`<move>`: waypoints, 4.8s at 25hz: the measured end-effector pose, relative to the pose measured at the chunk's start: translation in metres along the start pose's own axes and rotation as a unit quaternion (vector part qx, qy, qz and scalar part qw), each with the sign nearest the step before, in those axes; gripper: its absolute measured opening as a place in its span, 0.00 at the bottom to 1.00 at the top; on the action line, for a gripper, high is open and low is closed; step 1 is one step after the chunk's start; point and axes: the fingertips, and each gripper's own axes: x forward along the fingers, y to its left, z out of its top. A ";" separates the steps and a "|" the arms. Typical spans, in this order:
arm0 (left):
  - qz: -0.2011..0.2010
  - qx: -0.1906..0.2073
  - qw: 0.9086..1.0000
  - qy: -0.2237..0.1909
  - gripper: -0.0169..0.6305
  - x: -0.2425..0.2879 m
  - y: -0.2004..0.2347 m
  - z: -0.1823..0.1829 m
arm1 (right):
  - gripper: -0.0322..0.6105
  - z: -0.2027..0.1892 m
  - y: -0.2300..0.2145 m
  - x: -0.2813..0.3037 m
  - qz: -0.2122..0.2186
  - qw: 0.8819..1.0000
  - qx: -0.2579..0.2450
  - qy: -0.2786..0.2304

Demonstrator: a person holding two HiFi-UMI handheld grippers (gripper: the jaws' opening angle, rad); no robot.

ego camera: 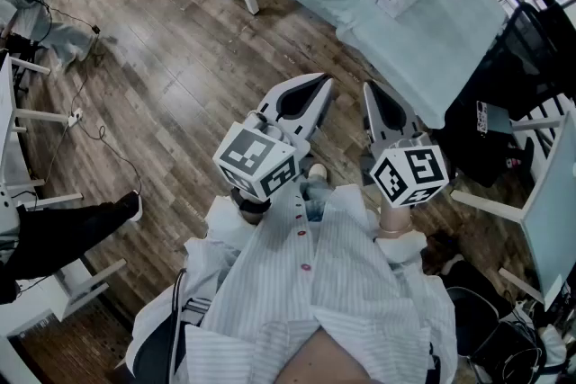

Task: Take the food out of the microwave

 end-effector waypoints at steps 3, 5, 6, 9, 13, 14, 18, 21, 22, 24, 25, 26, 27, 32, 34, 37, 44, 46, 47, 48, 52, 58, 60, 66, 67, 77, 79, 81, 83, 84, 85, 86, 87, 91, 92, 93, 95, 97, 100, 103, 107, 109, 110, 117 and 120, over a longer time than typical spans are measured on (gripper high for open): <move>0.001 -0.001 1.000 0.001 0.04 0.003 -0.003 -0.001 | 0.10 0.001 -0.004 -0.002 0.001 1.000 0.002 -0.001; 0.001 -0.001 1.000 0.000 0.04 0.003 -0.006 -0.002 | 0.10 0.001 -0.005 -0.006 0.002 1.000 0.003 -0.004; 0.002 -0.002 1.000 -0.001 0.04 0.002 -0.008 -0.003 | 0.10 0.001 -0.005 -0.008 0.003 1.000 0.004 -0.006; 0.006 0.000 1.000 -0.003 0.04 0.000 -0.014 -0.007 | 0.10 -0.001 -0.007 -0.015 0.007 1.000 0.007 -0.009; 0.018 -0.005 1.000 -0.002 0.04 0.001 -0.019 -0.014 | 0.10 -0.006 -0.013 -0.020 0.011 1.000 0.009 -0.004; 0.021 -0.007 1.000 -0.001 0.04 0.001 -0.018 -0.016 | 0.10 -0.007 -0.015 -0.019 0.012 1.000 0.009 -0.002; 0.035 -0.007 0.999 0.000 0.04 0.001 -0.013 -0.018 | 0.10 -0.009 -0.018 -0.012 0.023 1.000 0.011 0.001; 0.043 -0.005 0.999 -0.002 0.04 0.004 -0.004 -0.018 | 0.10 -0.010 -0.020 -0.001 0.032 0.999 0.013 0.003; 0.045 -0.005 0.999 -0.003 0.04 0.006 0.000 -0.018 | 0.10 -0.010 -0.021 0.004 0.035 0.999 0.013 0.004; 0.049 -0.007 0.999 -0.003 0.04 0.013 0.012 -0.017 | 0.10 -0.010 -0.025 0.017 0.039 0.999 0.016 0.007; 0.049 -0.008 0.999 -0.002 0.04 0.017 0.018 -0.016 | 0.10 -0.010 -0.027 0.025 0.040 0.999 0.017 0.008; 0.049 -0.008 0.999 -0.001 0.04 0.020 0.025 -0.015 | 0.10 -0.009 -0.029 0.032 0.039 0.999 0.019 0.009; 0.048 -0.008 0.999 -0.001 0.04 0.023 0.032 -0.013 | 0.10 -0.008 -0.030 0.039 0.038 0.999 0.019 0.009; 0.040 -0.009 0.999 -0.003 0.04 0.041 0.077 0.001 | 0.10 0.000 -0.036 0.086 0.028 0.999 0.017 0.010; 0.034 -0.011 0.999 0.000 0.04 0.055 0.099 0.007 | 0.10 0.005 -0.043 0.109 0.022 1.000 0.017 0.009; 0.027 -0.010 1.000 0.003 0.04 0.075 0.133 0.019 | 0.10 0.016 -0.054 0.146 0.014 1.000 0.020 0.007; 0.010 -0.006 1.000 0.005 0.04 0.099 0.207 0.050 | 0.10 0.038 -0.054 0.220 -0.004 1.000 0.022 -0.002; 0.007 -0.006 1.000 0.005 0.04 0.107 0.227 0.055 | 0.10 0.041 -0.057 0.240 -0.007 1.000 0.023 -0.005; 0.006 -0.005 1.000 0.006 0.04 0.110 0.236 0.057 | 0.10 0.042 -0.058 0.250 -0.009 1.000 0.024 -0.006; 0.004 -0.005 1.000 0.007 0.04 0.113 0.245 0.059 | 0.10 0.043 -0.059 0.259 -0.011 1.000 0.024 -0.007; -0.004 0.000 1.000 0.013 0.04 0.121 0.277 0.065 | 0.10 0.046 -0.062 0.290 -0.022 0.999 0.026 -0.013; -0.022 0.002 0.999 0.030 0.04 0.130 0.310 0.068 | 0.10 0.047 -0.067 0.319 -0.044 0.998 0.037 -0.018; -0.027 0.000 0.999 0.035 0.04 0.135 0.316 0.067 | 0.10 0.047 -0.070 0.324 -0.051 0.998 0.039 -0.015; -0.042 -0.015 0.998 0.048 0.04 0.157 0.327 0.058 | 0.10 0.044 -0.087 0.339 -0.066 0.997 0.046 -0.003; -0.044 -0.017 0.998 0.050 0.04 0.163 0.330 0.056 | 0.10 0.044 -0.093 0.343 -0.068 0.997 0.048 -0.002; -0.070 -0.018 0.996 0.059 0.04 0.262 0.358 0.057 | 0.10 0.062 -0.180 0.386 -0.096 0.994 0.059 -0.006; -0.078 -0.017 0.995 0.059 0.04 0.286 0.362 0.061 | 0.10 0.069 -0.200 0.394 -0.104 0.993 0.061 -0.007; -0.085 -0.018 0.994 0.060 0.04 0.309 0.365 0.064 | 0.10 0.075 -0.219 0.400 -0.111 0.992 0.063 -0.008; -0.093 -0.019 0.994 0.060 0.04 0.330 0.366 0.067 | 0.10 0.081 -0.234 0.404 -0.117 0.991 0.064 -0.010; -0.097 -0.019 0.993 0.060 0.04 0.339 0.366 0.068 | 0.10 0.084 -0.240 0.405 -0.120 0.991 0.063 -0.012; -0.101 -0.019 0.993 0.060 0.04 0.348 0.365 0.069 | 0.10 0.088 -0.247 0.405 -0.124 0.990 0.063 -0.014; -0.105 -0.019 0.992 0.061 0.04 0.356 0.364 0.070 | 0.10 0.091 -0.253 0.406 -0.128 0.990 0.063 -0.017; -0.109 -0.019 0.992 0.061 0.04 0.363 0.364 0.070 | 0.10 0.093 -0.260 0.406 -0.132 0.989 0.063 -0.019; -0.124 -0.020 0.990 0.062 0.04 0.391 0.359 0.072 | 0.10 0.103 -0.282 0.404 -0.147 0.987 0.063 -0.025; -0.129 -0.020 0.989 0.062 0.04 0.397 0.357 0.072 | 0.10 0.105 -0.287 0.401 -0.152 0.986 0.063 -0.026; -0.134 -0.021 0.989 0.063 0.04 0.403 0.354 0.072 | 0.10 0.107 -0.291 0.399 -0.157 0.985 0.063 -0.027; -0.144 -0.022 0.987 0.065 0.04 0.412 0.350 0.071 | 0.10 0.109 -0.298 0.396 -0.165 0.984 0.063 -0.030; -0.152 -0.022 0.986 0.067 0.04 0.419 0.347 0.071 | 0.10 0.111 -0.303 0.392 -0.172 0.982 0.063 -0.033; -0.166 -0.021 0.984 0.068 0.04 0.427 0.344 0.074 | 0.10 0.115 -0.309 0.388 -0.184 0.980 0.066 -0.039; -0.185 -0.018 0.980 0.069 0.04 0.435 0.341 0.079 | 0.10 0.117 -0.313 0.387 -0.197 0.977 0.075 -0.044; -0.214 -0.012 0.974 0.076 0.04 0.441 0.333 0.085 | 0.10 0.123 -0.312 0.384 -0.218 0.971 0.078 -0.055; -0.225 -0.009 0.971 0.081 0.04 0.442 0.329 0.087 | 0.10 0.125 -0.311 0.382 -0.226 0.969 0.080 -0.058; -0.231 -0.008 0.969 0.084 0.04 0.443 0.327 0.086 | 0.10 0.125 -0.311 0.381 -0.230 0.968 0.082 -0.059; -0.250 -0.012 0.963 0.104 0.04 0.441 0.324 0.072 | 0.10 0.114 -0.309 0.374 -0.253 0.961 0.094 -0.063; -0.253 -0.016 0.961 0.113 0.04 0.439 0.327 0.066 | 0.10 0.108 -0.306 0.374 -0.261 0.958 0.100 -0.061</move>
